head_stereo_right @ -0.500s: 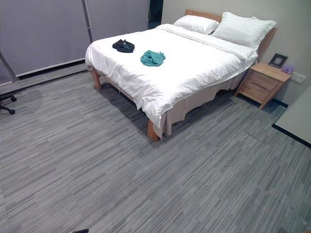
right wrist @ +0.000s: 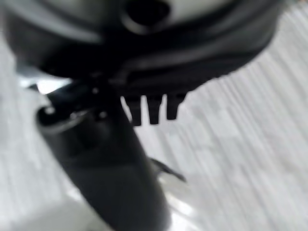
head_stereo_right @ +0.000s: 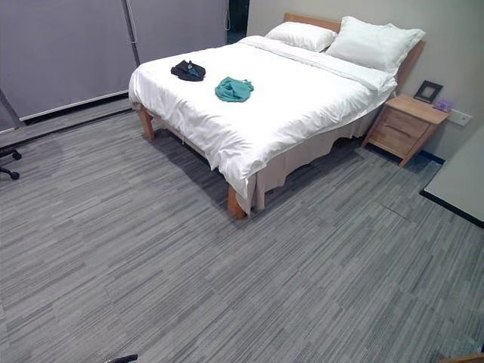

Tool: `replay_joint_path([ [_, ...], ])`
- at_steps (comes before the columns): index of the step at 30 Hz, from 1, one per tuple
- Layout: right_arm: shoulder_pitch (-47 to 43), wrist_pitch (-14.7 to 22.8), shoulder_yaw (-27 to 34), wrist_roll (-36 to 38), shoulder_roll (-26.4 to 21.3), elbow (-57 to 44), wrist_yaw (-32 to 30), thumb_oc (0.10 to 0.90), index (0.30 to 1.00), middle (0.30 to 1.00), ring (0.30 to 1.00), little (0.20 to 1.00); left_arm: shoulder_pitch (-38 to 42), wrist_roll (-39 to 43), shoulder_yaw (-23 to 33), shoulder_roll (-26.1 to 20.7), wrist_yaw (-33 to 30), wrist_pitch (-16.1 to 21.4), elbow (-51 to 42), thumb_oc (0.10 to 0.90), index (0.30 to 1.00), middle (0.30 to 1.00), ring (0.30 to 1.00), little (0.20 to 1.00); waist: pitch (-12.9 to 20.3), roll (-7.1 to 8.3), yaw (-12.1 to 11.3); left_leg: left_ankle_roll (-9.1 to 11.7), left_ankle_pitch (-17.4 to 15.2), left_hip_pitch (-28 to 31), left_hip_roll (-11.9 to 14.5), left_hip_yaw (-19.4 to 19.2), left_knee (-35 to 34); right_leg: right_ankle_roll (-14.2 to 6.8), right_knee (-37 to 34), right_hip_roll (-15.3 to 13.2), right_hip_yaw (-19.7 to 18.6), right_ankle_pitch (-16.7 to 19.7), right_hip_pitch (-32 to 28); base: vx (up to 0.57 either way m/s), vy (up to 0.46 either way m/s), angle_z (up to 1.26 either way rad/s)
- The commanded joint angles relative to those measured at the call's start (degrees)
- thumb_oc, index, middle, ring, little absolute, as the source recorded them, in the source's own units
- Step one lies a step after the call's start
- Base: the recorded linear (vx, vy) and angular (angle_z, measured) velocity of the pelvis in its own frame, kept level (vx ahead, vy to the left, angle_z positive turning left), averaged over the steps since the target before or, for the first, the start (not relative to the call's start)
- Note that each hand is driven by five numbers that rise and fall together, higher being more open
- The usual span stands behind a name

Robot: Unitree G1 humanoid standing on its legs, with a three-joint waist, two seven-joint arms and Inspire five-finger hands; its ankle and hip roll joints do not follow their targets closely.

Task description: Pick up bed clothes into laundry basket.

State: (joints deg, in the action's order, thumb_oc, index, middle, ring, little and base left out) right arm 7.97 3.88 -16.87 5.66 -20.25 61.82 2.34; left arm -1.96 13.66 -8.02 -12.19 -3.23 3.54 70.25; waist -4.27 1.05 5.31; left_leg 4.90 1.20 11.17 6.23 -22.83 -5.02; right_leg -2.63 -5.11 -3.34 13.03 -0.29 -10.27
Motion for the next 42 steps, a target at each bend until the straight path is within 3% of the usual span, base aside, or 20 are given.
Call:
replay_joint_path([
  [1, -7.09, 5.88, 2.82, 4.37, -5.08, -14.97, -3.43, 0.800, 0.900, 0.900, 0.900, 0.900, 4.03, 3.69, 1.72, -2.61, -2.89, 5.60, -9.42, 0.800, 0.900, 0.900, 0.900, 0.900, 1.10, 0.26, 0.41, 0.66, 1.62, 0.32, 0.09, -1.10, 0.02, -3.93, 3.40, -1.41, 2.06, 0.56, 2.41, -0.03, -0.009, -0.09],
  [5, -7.51, 6.53, 3.99, 3.77, -7.17, -23.69, -3.44, 0.800, 0.900, 0.900, 0.900, 0.900, 4.40, 3.19, 2.27, -4.38, -3.84, 6.42, -15.92, 0.800, 0.900, 0.900, 0.900, 0.900, 0.81, 0.24, 0.39, 0.70, 1.79, 0.22, 0.32, -0.96, 0.02, -3.87, 3.79, -1.38, 2.03, 0.32, 2.65, -0.01, -0.002, -0.02],
  [9, -8.41, 6.99, 5.37, 2.93, -9.17, -35.32, -2.15, 0.800, 0.900, 0.900, 0.900, 0.900, 3.78, 2.00, 4.14, -7.29, -5.10, 7.73, -29.05, 0.800, 0.900, 0.900, 0.900, 0.900, 0.74, 0.33, -0.33, 0.77, 1.91, 0.34, 0.48, -0.76, 0.02, -3.76, 3.50, -1.24, 2.55, 0.09, 2.20, 0.00, -0.012, 0.04],
  [21, -7.64, 7.92, 4.18, 6.67, -9.51, -43.17, 2.29, 0.800, 0.900, 0.900, 0.900, 0.900, 2.50, 5.76, 7.42, -6.24, -6.71, 8.99, -37.33, 0.800, 0.900, 0.900, 0.900, 0.900, -1.13, 0.39, -0.98, 1.07, 1.72, -0.97, 1.25, -0.09, 2.90, -2.90, 5.12, -1.23, 2.90, -1.20, 2.65, -0.01, -0.031, 0.02],
  [22, -7.51, 8.12, 4.32, 6.73, -10.79, -45.18, 2.49, 0.800, 0.900, 0.900, 0.900, 0.900, 3.25, 8.47, 7.88, -6.17, -7.13, 9.71, -38.49, 0.800, 0.900, 0.900, 0.900, 0.900, -3.04, 1.38, -1.37, 2.47, 1.38, -6.94, 3.19, 0.58, 13.47, -1.65, 6.54, -1.41, 2.77, -1.85, 3.32, -0.13, -0.134, 0.06],
  [23, -7.51, 8.10, 4.35, 6.73, -10.80, -45.21, 2.50, 0.800, 0.900, 0.900, 0.900, 0.900, 3.28, 8.48, 7.87, -6.18, -7.12, 9.70, -38.48, 0.800, 0.900, 0.900, 0.900, 0.900, -2.92, 1.30, -1.27, 2.51, 1.12, -7.42, 3.39, 0.76, 14.04, -1.59, 6.61, -1.32, 2.89, -1.89, 3.51, -0.14, -0.199, 0.16],
  [24, -6.02, 8.71, 5.50, 7.46, -11.66, -47.72, 2.06, 0.800, 0.900, 0.900, 0.900, 0.900, 4.20, 11.33, 7.50, -5.59, -7.99, 10.63, -38.83, 0.800, 0.900, 0.900, 0.900, 0.900, -4.67, 1.88, -1.42, 4.78, 4.43, -12.80, 6.74, 0.47, 22.72, -0.28, 7.07, -1.25, 3.66, -3.05, 3.05, 0.01, -0.111, 0.23],
  [25, -5.74, 8.81, 5.73, 7.49, -11.98, -47.86, 1.62, 0.800, 0.900, 0.900, 0.900, 0.900, 5.04, 12.00, 6.94, -5.38, -8.43, 10.79, -38.62, 0.800, 0.900, 0.900, 0.900, 0.900, -5.20, 1.93, -1.48, 6.69, 6.96, -14.56, 8.51, 0.19, 25.34, -0.22, 7.05, -1.15, 4.05, -3.94, 2.21, -0.05, -0.123, 0.45],
  [26, -5.78, 8.85, 5.90, 7.49, -11.99, -47.86, 1.58, 0.800, 0.900, 0.900, 0.900, 0.900, 5.28, 12.07, 6.81, -5.38, -8.47, 10.84, -38.54, 0.800, 0.900, 0.900, 0.900, 0.900, -5.39, 1.87, -1.46, 6.25, 8.06, -15.26, 8.85, -0.13, 25.54, 0.27, 7.06, -1.04, 4.74, -3.27, 2.72, 0.06, -0.050, 0.53],
  [27, -5.67, 8.90, 6.31, 7.12, -12.23, -48.04, 0.92, 0.800, 0.900, 0.900, 0.900, 0.900, 6.04, 12.16, 6.26, -5.25, -8.82, 10.66, -38.69, 0.800, 0.900, 0.900, 0.900, 0.900, -5.69, 1.87, -1.37, 7.98, 9.73, -16.35, 11.11, -0.86, 26.26, 0.11, 6.96, -0.89, 5.42, -4.28, 1.80, 0.09, 0.028, 0.62],
  [28, -5.14, 8.91, 7.50, 6.63, -12.56, -48.43, 0.21, 0.800, 0.900, 0.900, 0.900, 0.900, 6.67, 11.72, 5.72, -5.16, -9.10, 10.53, -39.59, 0.800, 0.900, 0.900, 0.900, 0.900, -5.48, 1.60, -1.12, 8.43, 11.82, -17.45, 14.66, -1.60, 21.73, -0.60, 6.12, -1.22, 6.68, -4.72, 0.57, 0.15, 0.041, 0.53],
  [31, -4.62, 9.22, 8.37, 5.65, -13.09, -48.66, -0.61, 0.800, 0.900, 0.900, 0.900, 0.900, 6.31, 10.67, 5.30, -5.41, -9.43, 10.30, -40.50, 0.800, 0.900, 0.900, 0.900, 0.900, -4.66, 1.31, -0.54, 8.61, 13.62, -16.82, 17.14, -3.23, 15.83, -1.57, 5.72, -1.85, 7.50, -4.89, 0.16, 0.18, 0.163, 0.38],
  [32, -4.50, 9.76, 9.14, 5.23, -13.81, -48.65, -1.20, 0.800, 0.900, 0.900, 0.900, 0.900, 6.48, 8.42, 4.87, -5.77, -9.83, 10.12, -40.18, 0.800, 0.900, 0.900, 0.900, 0.900, -4.03, 0.45, -0.11, 8.99, 15.71, -15.92, 19.46, -3.69, 9.79, -2.83, 6.29, -3.31, 7.85, -5.47, 0.17, 0.20, 0.257, 0.13],
  [34, -4.96, 9.95, 9.71, 5.85, -13.92, -47.92, -2.07, 0.800, 0.900, 0.900, 0.900, 0.900, 7.08, 7.52, 4.28, -5.95, -10.33, 10.37, -39.93, 0.800, 0.900, 0.900, 0.900, 0.900, -3.66, -0.50, -0.02, 9.32, 16.68, -15.43, 20.26, -3.15, 8.37, -3.74, 6.64, -4.63, 7.70, -6.25, -0.55, 0.29, 0.306, 0.07],
  [36, -5.49, 10.11, 9.88, 6.32, -13.73, -47.51, -2.44, 0.800, 0.900, 0.900, 0.900, 0.900, 7.43, 7.11, 4.07, -6.24, -10.48, 10.62, -39.93, 0.800, 0.900, 0.900, 0.900, 0.900, -3.57, -0.84, -0.29, 9.47, 16.40, -15.96, 20.24, -2.34, 9.34, -4.10, 6.55, -5.25, 7.49, -6.52, -1.41, 0.28, 0.226, 0.00],
  [38, -6.81, 9.79, 10.52, 6.24, -13.73, -46.70, -3.29, 0.800, 0.900, 0.900, 0.900, 0.900, 8.37, 5.12, 2.48, -7.61, -10.17, 10.84, -41.29, 0.800, 0.900, 0.900, 0.900, 0.900, -2.96, -1.24, -1.38, 8.74, 12.32, -17.84, 18.26, -2.31, 12.28, -5.15, 6.30, -7.71, 7.22, -7.51, -4.68, 0.34, 0.216, -0.19],
  [39, -6.80, 9.76, 10.56, 6.22, -13.71, -46.72, -3.30, 0.800, 0.900, 0.900, 0.900, 0.900, 8.38, 5.10, 2.46, -7.61, -10.18, 10.82, -41.31, 0.800, 0.900, 0.900, 0.900, 0.900, -2.96, -1.14, -1.38, 8.71, 12.01, -17.95, 18.17, -2.28, 12.60, -5.26, 6.34, -7.87, 7.26, -7.56, -4.71, 0.38, 0.280, 0.22],
  [40, -8.13, 9.51, 10.26, 5.42, -13.46, -46.09, -4.18, 0.800, 0.900, 0.900, 0.900, 0.900, 9.50, 3.88, 1.19, -8.04, -9.99, 10.77, -40.70, 0.800, 0.900, 0.900, 0.900, 0.900, -2.51, -0.92, -2.03, 7.07, 8.74, -18.87, 15.75, -3.14, 15.06, -5.86, 8.94, -11.54, 7.51, -5.82, -5.51, 0.25, 0.206, 0.33],
  [41, -8.20, 9.53, 10.26, 5.40, -13.42, -46.04, -4.20, 0.800, 0.900, 0.900, 0.900, 0.900, 9.57, 3.86, 1.17, -8.06, -10.01, 10.78, -40.67, 0.800, 0.900, 0.900, 0.900, 0.900, -2.48, -0.76, -2.08, 6.93, 8.57, -18.90, 15.53, -3.27, 15.14, -6.03, 9.08, -11.84, 7.45, -5.83, -5.38, 0.42, 0.433, 0.30],
  [42, -9.80, 9.68, 9.80, 5.77, -12.21, -46.31, -5.20, 0.800, 0.900, 0.900, 0.900, 0.900, 10.46, 3.73, 0.32, -8.52, -10.17, 10.84, -41.23, 0.800, 0.900, 0.900, 0.900, 0.900, -2.65, -0.85, -2.38, 3.74, 5.69, -18.13, 11.00, -3.89, 14.69, -5.95, 17.21, -16.90, 6.15, 0.50, -1.63, 0.27, 0.376, 0.16],
])
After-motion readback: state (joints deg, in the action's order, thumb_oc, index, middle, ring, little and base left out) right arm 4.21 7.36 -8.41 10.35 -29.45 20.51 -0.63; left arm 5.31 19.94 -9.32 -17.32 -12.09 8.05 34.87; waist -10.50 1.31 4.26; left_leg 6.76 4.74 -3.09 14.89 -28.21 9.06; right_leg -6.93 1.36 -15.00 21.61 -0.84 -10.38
